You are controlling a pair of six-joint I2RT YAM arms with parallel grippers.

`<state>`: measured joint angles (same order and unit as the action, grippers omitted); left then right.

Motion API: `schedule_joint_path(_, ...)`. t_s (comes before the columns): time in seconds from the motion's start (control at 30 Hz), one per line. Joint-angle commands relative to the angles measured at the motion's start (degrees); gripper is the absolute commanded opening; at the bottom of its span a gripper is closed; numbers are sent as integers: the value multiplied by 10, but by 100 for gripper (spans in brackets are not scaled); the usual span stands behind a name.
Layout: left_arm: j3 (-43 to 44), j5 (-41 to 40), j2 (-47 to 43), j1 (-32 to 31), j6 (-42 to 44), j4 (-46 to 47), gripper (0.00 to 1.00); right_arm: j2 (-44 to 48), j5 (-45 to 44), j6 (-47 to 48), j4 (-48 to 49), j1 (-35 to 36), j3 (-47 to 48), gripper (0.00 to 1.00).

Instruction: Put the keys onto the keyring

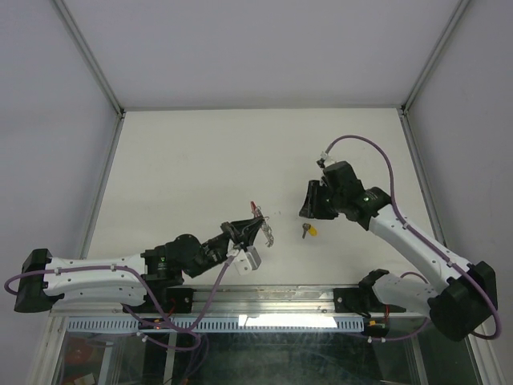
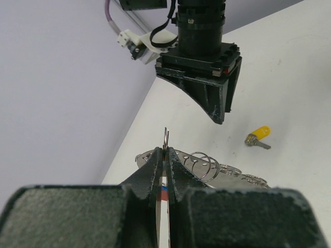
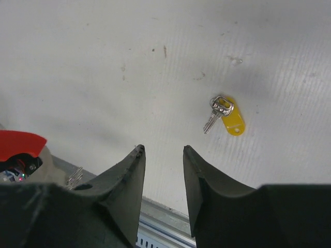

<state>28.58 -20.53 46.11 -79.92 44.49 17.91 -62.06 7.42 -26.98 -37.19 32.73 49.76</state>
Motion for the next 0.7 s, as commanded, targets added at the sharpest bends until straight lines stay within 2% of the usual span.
schedule_joint_path(0.0, 10, -23, -7, -5, 11, 15, 0, -23, -58, -60, -37, -3, 2, 38)
schedule_joint_path(0.17, 10, -28, -5, -6, 10, 12, 0, -48, -71, -65, -31, -3, -15, 38)
schedule_joint_path(0.37, 10, -31, -1, -5, 10, 13, 0, -75, -53, -38, 25, -2, -31, 39)
schedule_joint_path(0.57, 10, -39, -1, -5, 11, 10, 0, -91, -73, 172, 78, -3, 9, 43)
schedule_joint_path(0.67, 9, -46, -5, -5, 13, 7, 0, -80, -52, 262, 123, -2, 2, 46)
